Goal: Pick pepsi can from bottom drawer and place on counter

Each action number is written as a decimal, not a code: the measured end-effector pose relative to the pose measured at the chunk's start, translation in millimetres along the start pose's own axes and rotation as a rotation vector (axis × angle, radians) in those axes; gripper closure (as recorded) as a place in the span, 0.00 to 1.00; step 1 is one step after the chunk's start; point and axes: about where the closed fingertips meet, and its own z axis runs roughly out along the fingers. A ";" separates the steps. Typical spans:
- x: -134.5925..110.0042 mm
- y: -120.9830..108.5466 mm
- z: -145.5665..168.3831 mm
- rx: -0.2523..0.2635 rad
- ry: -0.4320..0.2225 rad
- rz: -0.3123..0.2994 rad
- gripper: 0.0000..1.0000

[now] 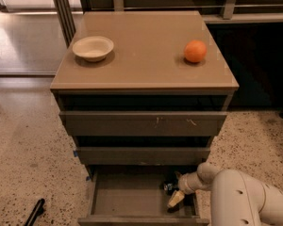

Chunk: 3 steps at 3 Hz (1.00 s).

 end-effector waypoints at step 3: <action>8.1 -0.4 0.1 -0.013 0.028 0.013 0.42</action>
Offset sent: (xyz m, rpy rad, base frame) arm -0.0022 -0.0059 -0.0059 -0.0205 0.0258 0.0015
